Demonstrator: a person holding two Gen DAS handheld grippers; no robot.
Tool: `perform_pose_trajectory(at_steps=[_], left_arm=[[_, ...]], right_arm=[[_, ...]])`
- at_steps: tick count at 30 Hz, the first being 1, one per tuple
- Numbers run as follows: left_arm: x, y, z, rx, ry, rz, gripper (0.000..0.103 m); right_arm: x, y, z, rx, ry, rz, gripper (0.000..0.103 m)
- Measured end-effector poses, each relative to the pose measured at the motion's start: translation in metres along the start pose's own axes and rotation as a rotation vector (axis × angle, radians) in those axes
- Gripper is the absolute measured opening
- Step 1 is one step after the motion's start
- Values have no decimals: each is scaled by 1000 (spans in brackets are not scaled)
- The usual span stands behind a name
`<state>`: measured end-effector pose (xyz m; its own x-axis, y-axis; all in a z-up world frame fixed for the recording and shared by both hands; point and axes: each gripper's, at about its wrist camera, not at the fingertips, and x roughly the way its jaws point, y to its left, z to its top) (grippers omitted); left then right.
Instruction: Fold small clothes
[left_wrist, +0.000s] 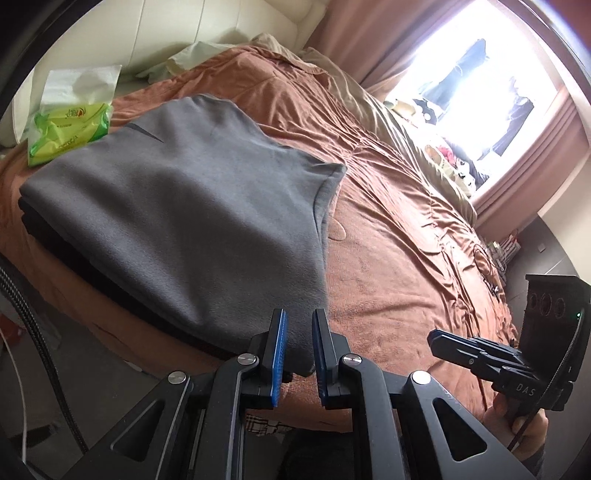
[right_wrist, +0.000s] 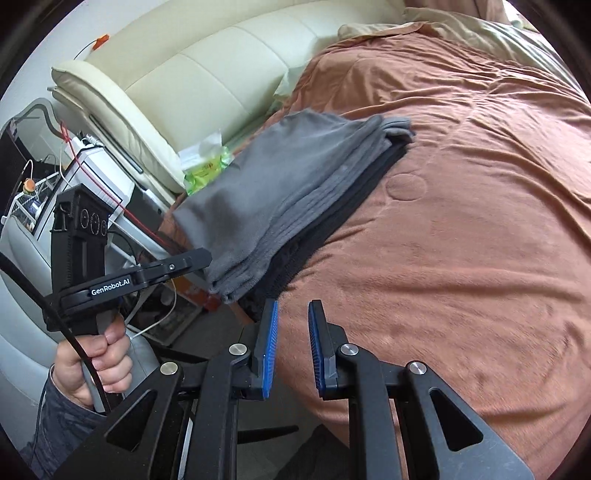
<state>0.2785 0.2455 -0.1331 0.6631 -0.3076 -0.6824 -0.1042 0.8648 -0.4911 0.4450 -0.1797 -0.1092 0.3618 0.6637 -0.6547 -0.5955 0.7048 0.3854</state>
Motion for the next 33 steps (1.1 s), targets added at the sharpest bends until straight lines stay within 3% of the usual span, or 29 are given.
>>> perform_pose_trajectory(at_steps=[5,9,11,15,19,21,26,31,33], left_arm=[[17,-6,-12,0,40,34,15],[13,-12,-18,-4,42,53,15],[6,-17,-19,-6,37,26,15],[-9,-37,-20,29,9,45,15],[-26,-55,-23,43,-17,43,17],[-33,-65,-25,48,-23,44,24],[-59,-95,-32,73,-93,72,76],[-83,-131,-47,117,-157,111,99],[-94,-146,-54,142,-194,127,102]], right_arm=[[-37,-20,-21,55,-30,-45,48],[-59,-27,-33,83,-37,-54,52],[-70,-30,-36,94,-50,-68,63],[-93,-31,-43,126,-86,-79,67],[-118,-27,-53,124,-122,-88,80],[-130,-26,-59,121,-133,-93,81],[-164,-23,-75,118,-164,-93,89],[-206,-19,-97,113,-230,-121,103],[-220,-19,-108,111,-252,-130,103]])
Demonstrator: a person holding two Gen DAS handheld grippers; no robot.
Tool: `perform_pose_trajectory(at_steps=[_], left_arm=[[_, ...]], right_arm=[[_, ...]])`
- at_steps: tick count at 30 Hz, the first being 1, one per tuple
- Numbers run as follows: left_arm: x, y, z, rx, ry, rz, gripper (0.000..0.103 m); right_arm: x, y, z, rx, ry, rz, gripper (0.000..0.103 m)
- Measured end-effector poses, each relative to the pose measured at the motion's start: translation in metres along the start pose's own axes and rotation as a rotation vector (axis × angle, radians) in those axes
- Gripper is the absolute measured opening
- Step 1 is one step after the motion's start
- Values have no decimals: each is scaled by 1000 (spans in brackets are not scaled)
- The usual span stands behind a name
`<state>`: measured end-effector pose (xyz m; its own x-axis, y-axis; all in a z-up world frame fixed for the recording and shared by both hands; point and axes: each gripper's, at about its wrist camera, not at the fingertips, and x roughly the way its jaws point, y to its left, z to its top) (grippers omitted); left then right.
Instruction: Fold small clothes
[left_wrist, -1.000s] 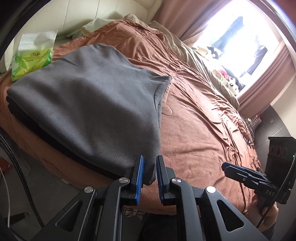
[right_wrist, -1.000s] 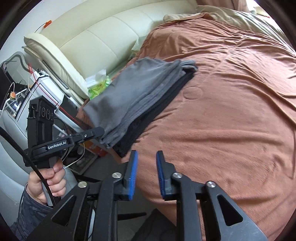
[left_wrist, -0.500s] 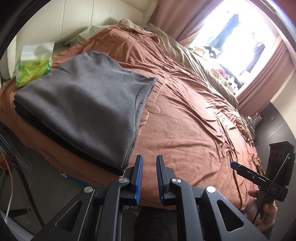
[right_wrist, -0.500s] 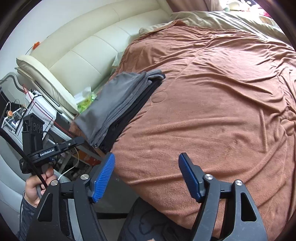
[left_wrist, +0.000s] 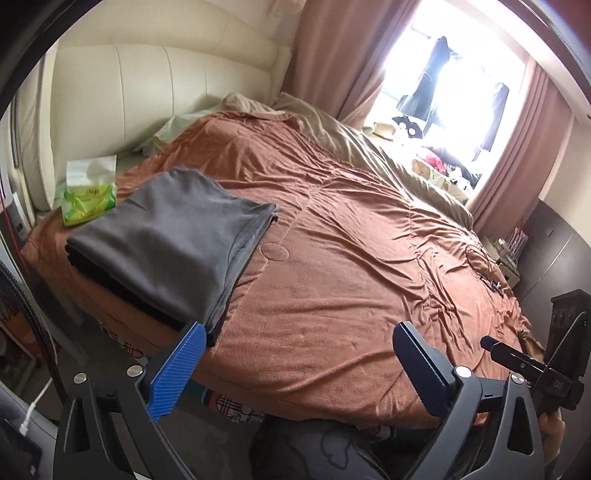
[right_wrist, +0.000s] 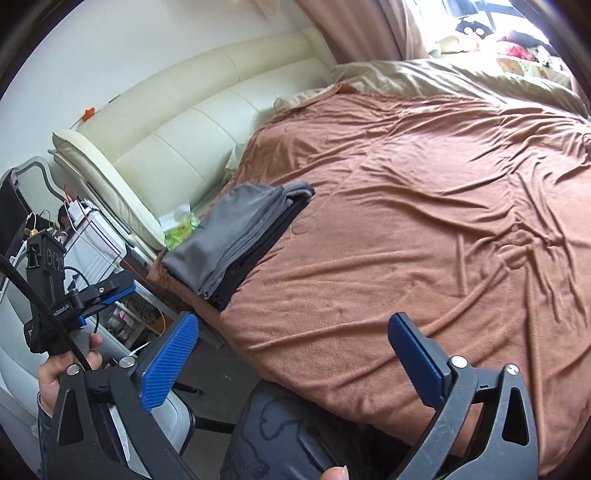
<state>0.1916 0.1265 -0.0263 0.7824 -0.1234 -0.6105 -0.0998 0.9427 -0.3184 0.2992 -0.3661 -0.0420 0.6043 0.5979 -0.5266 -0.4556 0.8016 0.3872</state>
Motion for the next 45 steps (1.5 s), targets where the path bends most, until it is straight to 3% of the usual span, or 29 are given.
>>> perform_pose_trajectory(at_steps=[10,23,36,45], left_arm=[[-51,-55,-18,74,-83,30,102],[-103,-104,-63,173,-153,74,103],[-138,-130,-109,218,-186,59,103],[-140,-139,-121,261,-227,51,103]], right_arm=[[-78,-13,-35,-9,-79,-16,103],[-141,-19,-77,-43,-122,-45,103],[-195,-4,-115,-65,-201,-112,103],[-216,7,-150,-110,-285,-156,103]])
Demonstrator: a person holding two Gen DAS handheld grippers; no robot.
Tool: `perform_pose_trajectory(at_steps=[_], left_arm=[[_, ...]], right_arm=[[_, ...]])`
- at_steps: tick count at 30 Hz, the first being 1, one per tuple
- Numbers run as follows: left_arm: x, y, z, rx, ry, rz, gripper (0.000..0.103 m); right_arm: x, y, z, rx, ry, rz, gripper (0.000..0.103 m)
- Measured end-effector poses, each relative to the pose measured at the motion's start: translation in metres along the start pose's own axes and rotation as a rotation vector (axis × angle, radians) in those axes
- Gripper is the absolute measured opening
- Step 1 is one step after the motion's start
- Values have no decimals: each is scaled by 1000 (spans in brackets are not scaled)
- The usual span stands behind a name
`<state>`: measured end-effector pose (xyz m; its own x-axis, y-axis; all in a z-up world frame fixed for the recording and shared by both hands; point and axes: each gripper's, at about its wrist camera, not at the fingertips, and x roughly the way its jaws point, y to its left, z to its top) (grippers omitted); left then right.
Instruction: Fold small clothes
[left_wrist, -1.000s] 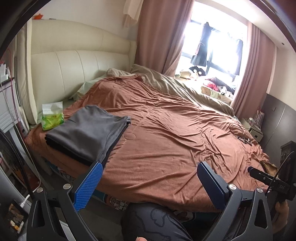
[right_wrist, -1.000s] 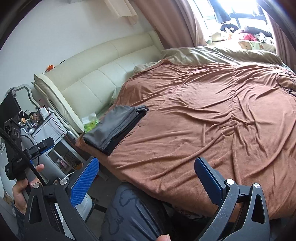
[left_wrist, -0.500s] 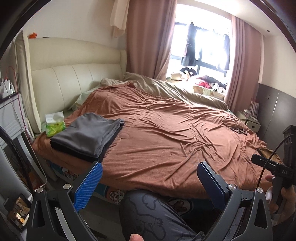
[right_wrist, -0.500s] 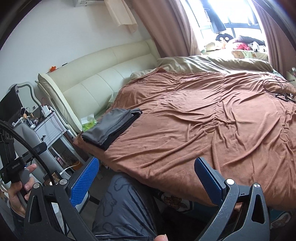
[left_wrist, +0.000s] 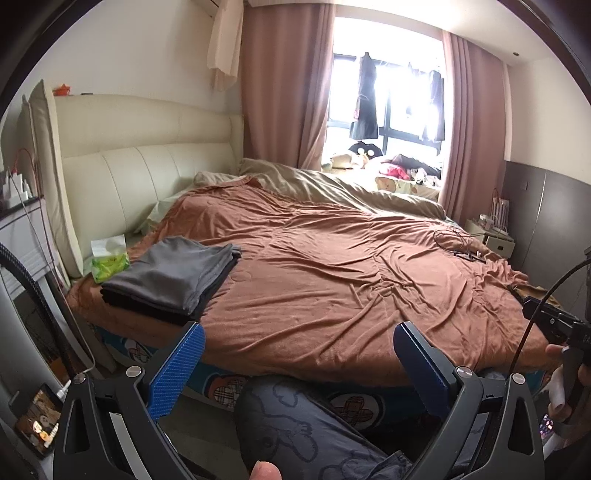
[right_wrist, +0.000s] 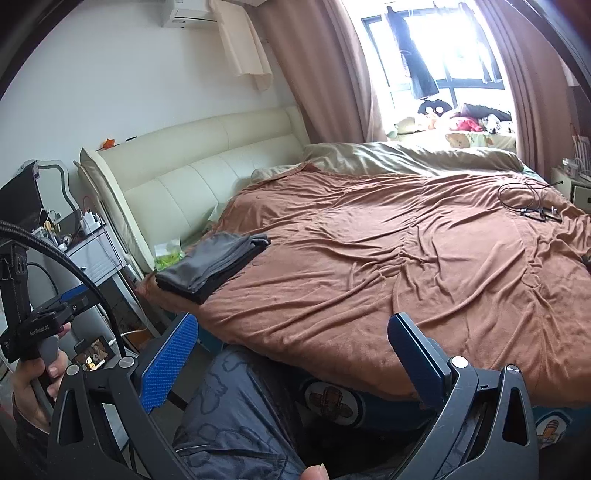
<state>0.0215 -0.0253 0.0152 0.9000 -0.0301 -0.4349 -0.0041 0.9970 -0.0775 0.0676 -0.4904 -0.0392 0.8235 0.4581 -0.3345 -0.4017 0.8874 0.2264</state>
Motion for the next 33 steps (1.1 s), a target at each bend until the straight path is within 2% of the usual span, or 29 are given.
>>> perform_pose_trajectory(at_steps=[6,10,18,33], left_arm=[[3,-8,-3,29,-5,-7,103],[2,-7,-5,20,-9,-4,103],[-5,-4,-5,13,-11,5,103],[-14,-4,-5,8,-25,0,103]], right_arm=[[-7,4,-14,-24,-47,-58,103],[-7,8,-20,-35,-42,-71,103],[-5,12,-18,-24,-25,-50,103],[-15,14,-15,-29,-27,-79,103]])
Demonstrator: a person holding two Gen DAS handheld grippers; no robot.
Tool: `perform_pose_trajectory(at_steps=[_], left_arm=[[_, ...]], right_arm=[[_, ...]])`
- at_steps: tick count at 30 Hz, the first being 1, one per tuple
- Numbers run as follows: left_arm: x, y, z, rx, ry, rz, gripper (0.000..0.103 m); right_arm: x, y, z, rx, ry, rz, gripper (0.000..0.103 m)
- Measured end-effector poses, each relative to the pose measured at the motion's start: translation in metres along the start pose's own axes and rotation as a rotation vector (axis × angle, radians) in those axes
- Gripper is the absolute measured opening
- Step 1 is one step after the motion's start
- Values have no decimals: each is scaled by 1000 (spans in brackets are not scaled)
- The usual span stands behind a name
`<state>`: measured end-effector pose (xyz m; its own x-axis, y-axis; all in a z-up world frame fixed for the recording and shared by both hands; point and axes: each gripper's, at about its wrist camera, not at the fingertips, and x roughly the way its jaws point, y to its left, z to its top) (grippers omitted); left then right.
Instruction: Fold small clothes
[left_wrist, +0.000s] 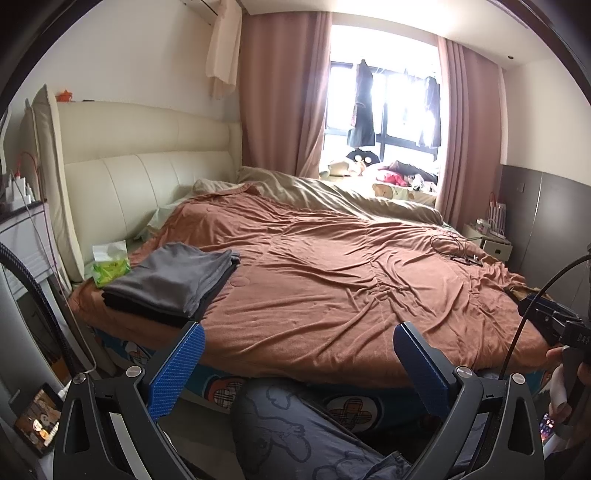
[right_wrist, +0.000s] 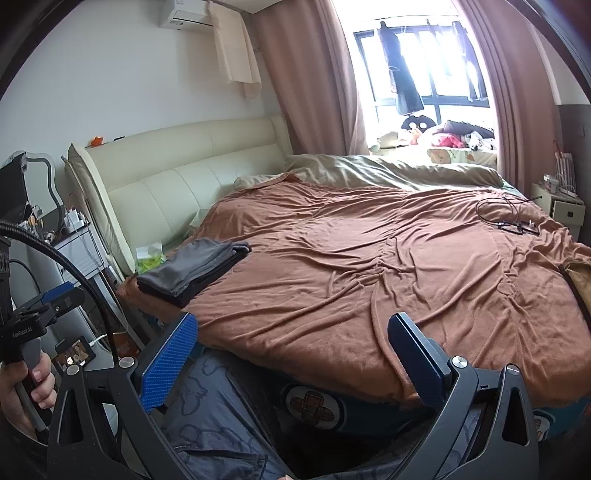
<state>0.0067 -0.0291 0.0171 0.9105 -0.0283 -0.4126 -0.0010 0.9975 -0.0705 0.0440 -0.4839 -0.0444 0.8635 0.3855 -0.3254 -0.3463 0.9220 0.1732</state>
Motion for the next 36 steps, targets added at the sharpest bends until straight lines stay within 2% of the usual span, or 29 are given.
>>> perform_pose_trajectory(at_steps=[36], left_arm=[[-14,-5,5,10,-25,5,103]], right_arm=[[-9,-6,-1,-9,-5,-3,103]])
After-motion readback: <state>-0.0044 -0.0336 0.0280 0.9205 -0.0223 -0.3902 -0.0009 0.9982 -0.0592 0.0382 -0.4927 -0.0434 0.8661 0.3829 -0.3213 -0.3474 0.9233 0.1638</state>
